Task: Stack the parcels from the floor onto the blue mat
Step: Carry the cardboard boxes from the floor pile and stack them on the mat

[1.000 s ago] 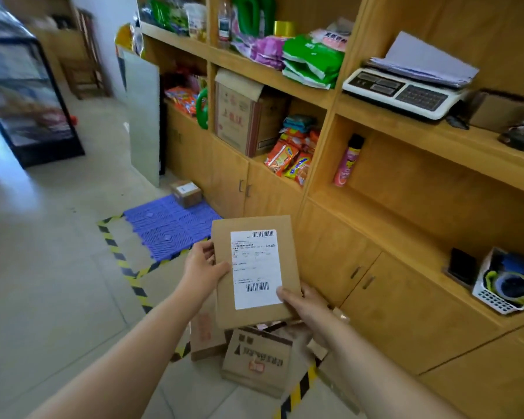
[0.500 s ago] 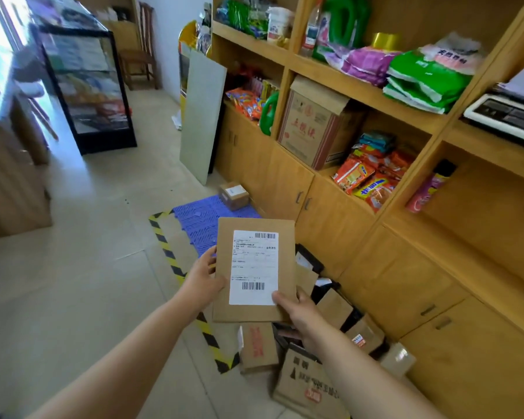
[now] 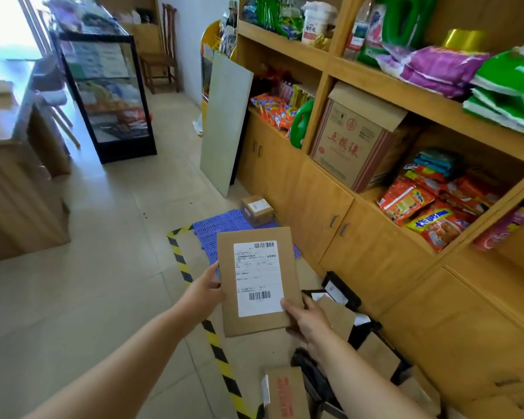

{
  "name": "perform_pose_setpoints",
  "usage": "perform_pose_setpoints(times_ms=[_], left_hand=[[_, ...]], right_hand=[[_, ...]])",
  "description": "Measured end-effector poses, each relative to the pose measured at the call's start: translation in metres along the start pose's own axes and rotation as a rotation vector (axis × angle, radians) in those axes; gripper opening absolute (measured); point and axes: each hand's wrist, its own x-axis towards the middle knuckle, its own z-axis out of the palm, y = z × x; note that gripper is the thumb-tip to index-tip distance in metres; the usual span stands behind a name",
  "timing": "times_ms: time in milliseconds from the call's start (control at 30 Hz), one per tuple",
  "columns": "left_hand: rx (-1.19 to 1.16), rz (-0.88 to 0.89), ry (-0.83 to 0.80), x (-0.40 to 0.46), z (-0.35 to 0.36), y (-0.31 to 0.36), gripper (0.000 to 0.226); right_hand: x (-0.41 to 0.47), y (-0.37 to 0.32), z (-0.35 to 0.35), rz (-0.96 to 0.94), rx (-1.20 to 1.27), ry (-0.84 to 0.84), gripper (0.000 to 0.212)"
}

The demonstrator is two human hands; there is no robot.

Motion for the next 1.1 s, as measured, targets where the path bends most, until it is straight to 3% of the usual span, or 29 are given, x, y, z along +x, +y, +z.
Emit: perform_pose_setpoints(times_ms=[167, 333, 533, 700, 833, 900, 967, 1100], left_hand=[[-0.005, -0.012, 0.011, 0.068, -0.034, 0.036, 0.064], [-0.001, -0.053, 0.018, 0.132, -0.064, 0.053, 0.072], [0.160, -0.002, -0.002, 0.218, -0.102, 0.078, 0.069], [0.244, 0.125, 0.061, 0.297, -0.147, 0.116, 0.036], [0.201, 0.125, -0.002, 0.353, -0.177, 0.148, 0.080], [0.359, 0.140, -0.011, 0.384, -0.190, 0.154, 0.091], [0.522, 0.169, -0.042, 0.411, -0.197, 0.160, 0.091], [0.617, 0.175, -0.128, 0.456, -0.193, 0.171, 0.073]], right_hand=[[0.062, -0.051, 0.035, -0.045, -0.009, 0.002, 0.041], [0.113, -0.095, 0.065, -0.072, 0.026, 0.018, 0.031], [0.184, -0.137, 0.102, -0.076, 0.089, 0.105, 0.036], [0.236, -0.175, 0.142, -0.114, 0.140, 0.189, 0.039], [0.270, -0.200, 0.172, -0.122, 0.216, 0.261, 0.032], [0.283, -0.207, 0.180, -0.125, 0.251, 0.297, 0.033], [0.294, -0.212, 0.184, -0.129, 0.257, 0.335, 0.037], [0.321, -0.220, 0.179, -0.088, 0.222, 0.385, 0.044]])
